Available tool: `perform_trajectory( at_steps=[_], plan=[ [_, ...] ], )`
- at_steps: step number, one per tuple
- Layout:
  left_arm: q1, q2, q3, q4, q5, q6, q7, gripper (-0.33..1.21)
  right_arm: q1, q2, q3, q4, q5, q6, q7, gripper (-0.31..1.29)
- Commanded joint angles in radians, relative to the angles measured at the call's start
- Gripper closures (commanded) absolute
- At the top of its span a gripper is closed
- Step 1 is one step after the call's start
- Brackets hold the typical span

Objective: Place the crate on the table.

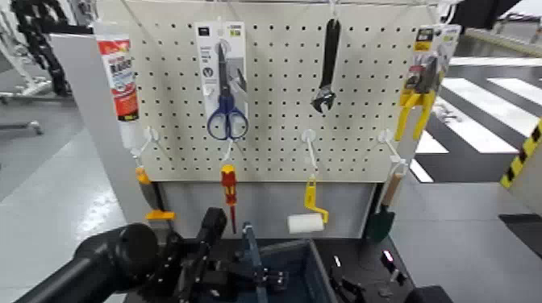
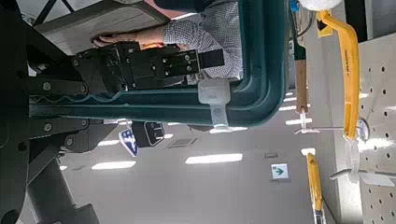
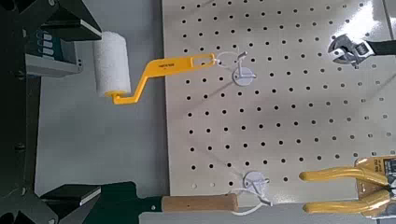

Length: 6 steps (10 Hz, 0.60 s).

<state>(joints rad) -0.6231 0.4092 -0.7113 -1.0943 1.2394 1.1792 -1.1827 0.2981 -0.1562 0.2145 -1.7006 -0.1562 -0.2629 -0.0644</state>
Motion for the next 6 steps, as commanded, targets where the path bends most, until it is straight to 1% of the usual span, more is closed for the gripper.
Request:
perform_trajectory(
  at_steps=[1,3,4,6],
  plan=[
    [-0.01,-0.009,-0.02,0.014,-0.012,-0.024,-0.025,1.19,-0.001,0.001,0.002,0.002,-0.002,-0.002,0.0,0.14],
    [-0.01,-0.02,-0.036,0.034,-0.012,-0.044,-0.038,1.19,-0.002,0.001,0.002,0.004,-0.003,-0.006,0.0,0.15],
    [-0.01,-0.024,-0.042,0.044,-0.012,-0.062,-0.049,1.09,-0.002,0.001,0.003,0.006,-0.003,-0.009,0.0,0.14],
    [-0.01,-0.027,-0.045,0.065,-0.012,-0.075,-0.048,1.01,-0.004,0.001,0.003,0.007,-0.005,-0.01,0.0,0.14]
  ],
)
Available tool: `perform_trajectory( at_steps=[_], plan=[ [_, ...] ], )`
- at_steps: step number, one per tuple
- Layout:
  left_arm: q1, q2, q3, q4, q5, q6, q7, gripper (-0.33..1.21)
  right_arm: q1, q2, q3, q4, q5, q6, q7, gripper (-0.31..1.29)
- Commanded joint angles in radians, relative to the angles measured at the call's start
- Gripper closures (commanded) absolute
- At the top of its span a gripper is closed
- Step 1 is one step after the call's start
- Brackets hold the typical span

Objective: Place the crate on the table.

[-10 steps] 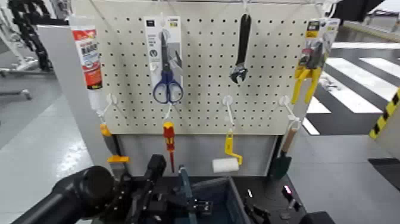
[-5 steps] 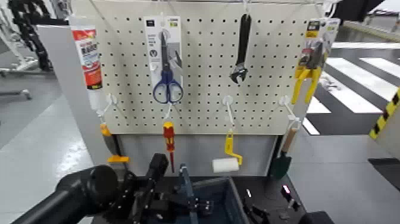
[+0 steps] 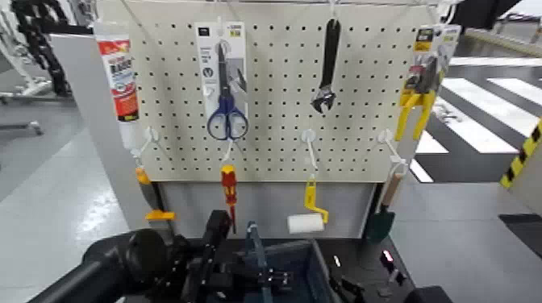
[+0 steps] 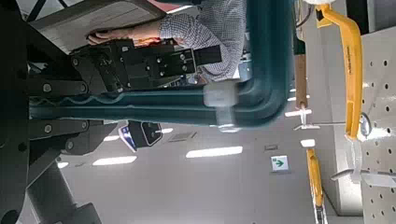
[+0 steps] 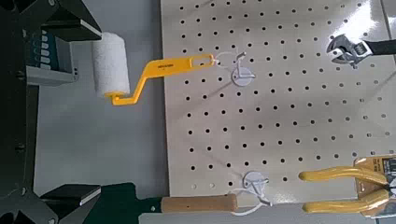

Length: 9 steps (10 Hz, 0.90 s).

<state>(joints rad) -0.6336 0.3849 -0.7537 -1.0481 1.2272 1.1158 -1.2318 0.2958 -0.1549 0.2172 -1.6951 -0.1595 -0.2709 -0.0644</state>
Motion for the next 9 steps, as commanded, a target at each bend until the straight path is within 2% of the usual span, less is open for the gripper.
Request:
perform_trajectory(
  at_steps=[1,2,4,7,9],
  plan=[
    [0.0,-0.003,-0.003,0.022,0.0,-0.013,0.003,0.8,-0.001,0.0,0.001,0.002,-0.002,-0.002,0.0,0.14],
    [0.0,-0.003,-0.003,0.025,0.0,-0.019,0.003,0.6,-0.001,-0.002,0.001,0.002,-0.003,-0.004,0.0,0.15],
    [0.002,-0.001,0.013,0.034,0.0,-0.025,0.022,0.47,0.0,-0.002,0.001,0.002,-0.005,-0.004,0.0,0.14],
    [0.037,-0.003,0.099,-0.027,-0.04,-0.004,0.132,0.46,0.005,-0.002,-0.004,-0.001,-0.008,-0.004,0.0,0.15],
    [0.112,-0.009,0.217,-0.13,-0.063,-0.004,0.255,0.45,0.005,-0.002,-0.005,-0.005,-0.008,0.002,-0.002,0.14]
  ],
)
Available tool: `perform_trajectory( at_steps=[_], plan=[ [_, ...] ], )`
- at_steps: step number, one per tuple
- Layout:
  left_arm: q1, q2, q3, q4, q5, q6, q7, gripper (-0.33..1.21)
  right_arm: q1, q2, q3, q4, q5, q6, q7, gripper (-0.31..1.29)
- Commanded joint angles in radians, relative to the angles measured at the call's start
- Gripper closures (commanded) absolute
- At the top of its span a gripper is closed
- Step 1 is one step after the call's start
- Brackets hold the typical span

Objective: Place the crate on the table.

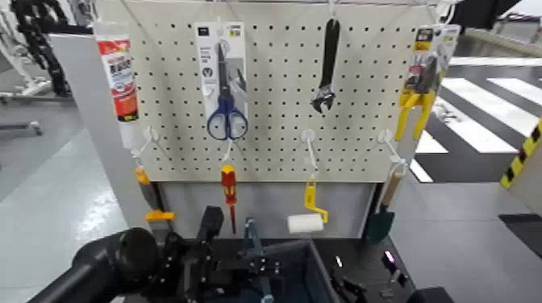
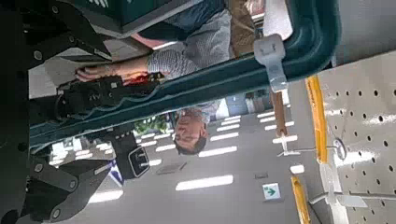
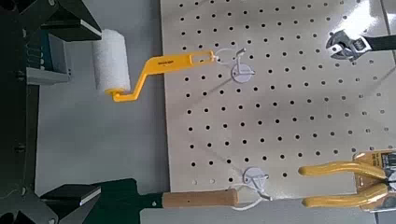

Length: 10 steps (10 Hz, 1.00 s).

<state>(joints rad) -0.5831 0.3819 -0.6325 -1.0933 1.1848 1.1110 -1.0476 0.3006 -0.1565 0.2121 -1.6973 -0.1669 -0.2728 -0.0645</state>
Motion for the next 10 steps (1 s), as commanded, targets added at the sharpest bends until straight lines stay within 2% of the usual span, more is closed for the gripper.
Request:
perform_trajectory(
  at_steps=[1,4,5,7,8,10],
  plan=[
    [0.109,-0.014,0.154,-0.146,-0.03,0.003,0.12,0.45,0.0,0.0,0.0,-0.002,0.0,0.006,0.0,0.14],
    [0.269,-0.04,0.338,-0.335,-0.034,0.01,0.321,0.41,0.002,0.0,-0.003,-0.005,-0.003,0.009,-0.001,0.14],
    [0.305,-0.044,0.373,-0.37,-0.034,0.006,0.342,0.33,0.002,-0.002,-0.003,-0.007,-0.003,0.011,-0.001,0.14],
    [0.387,-0.052,0.464,-0.482,-0.044,-0.016,0.446,0.3,0.002,-0.003,-0.003,-0.01,-0.003,0.014,0.0,0.14],
    [0.424,-0.055,0.498,-0.545,-0.082,-0.042,0.486,0.3,0.003,-0.003,-0.003,-0.01,-0.005,0.015,0.0,0.14],
    [0.496,-0.052,0.524,-0.64,-0.148,-0.163,0.549,0.3,0.002,-0.005,-0.005,-0.012,-0.006,0.017,0.0,0.14]
  ],
)
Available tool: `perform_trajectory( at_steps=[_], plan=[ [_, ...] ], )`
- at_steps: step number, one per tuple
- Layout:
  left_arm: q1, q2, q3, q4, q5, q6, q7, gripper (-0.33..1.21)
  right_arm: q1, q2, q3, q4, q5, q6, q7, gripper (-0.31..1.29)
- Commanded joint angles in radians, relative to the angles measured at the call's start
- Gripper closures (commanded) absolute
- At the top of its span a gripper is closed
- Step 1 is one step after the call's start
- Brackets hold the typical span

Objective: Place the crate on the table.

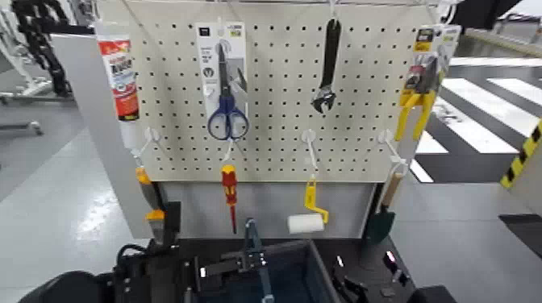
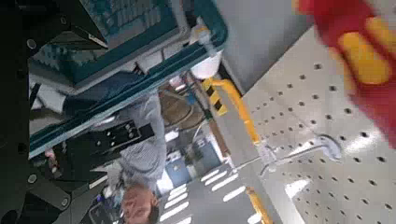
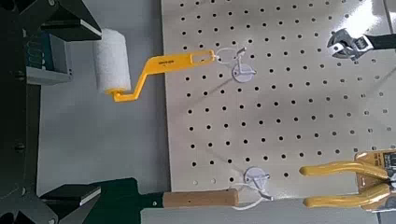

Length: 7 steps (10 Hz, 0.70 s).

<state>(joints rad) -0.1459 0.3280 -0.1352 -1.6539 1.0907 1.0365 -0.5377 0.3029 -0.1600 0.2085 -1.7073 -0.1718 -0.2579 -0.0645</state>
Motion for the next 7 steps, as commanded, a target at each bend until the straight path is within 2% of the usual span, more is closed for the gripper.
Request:
perform_trajectory(
  at_steps=[1,2,3,4,7],
  plan=[
    [0.092,0.008,0.04,-0.127,-0.114,-0.138,0.047,0.3,-0.001,-0.003,-0.001,-0.003,-0.002,0.005,0.0,0.14],
    [0.123,0.022,0.032,-0.152,-0.156,-0.208,0.041,0.3,-0.001,-0.004,-0.001,-0.005,-0.002,0.006,0.0,0.14],
    [0.164,0.033,0.014,-0.158,-0.195,-0.334,0.036,0.3,-0.001,-0.006,-0.001,-0.006,-0.002,0.008,0.0,0.14],
    [0.206,0.031,0.022,-0.175,-0.275,-0.434,0.039,0.3,0.001,-0.006,-0.003,-0.009,-0.002,0.009,0.0,0.14],
    [0.342,-0.015,0.077,-0.259,-0.558,-0.628,0.128,0.3,0.009,-0.003,-0.003,-0.015,-0.003,0.009,0.0,0.14]
  ],
)
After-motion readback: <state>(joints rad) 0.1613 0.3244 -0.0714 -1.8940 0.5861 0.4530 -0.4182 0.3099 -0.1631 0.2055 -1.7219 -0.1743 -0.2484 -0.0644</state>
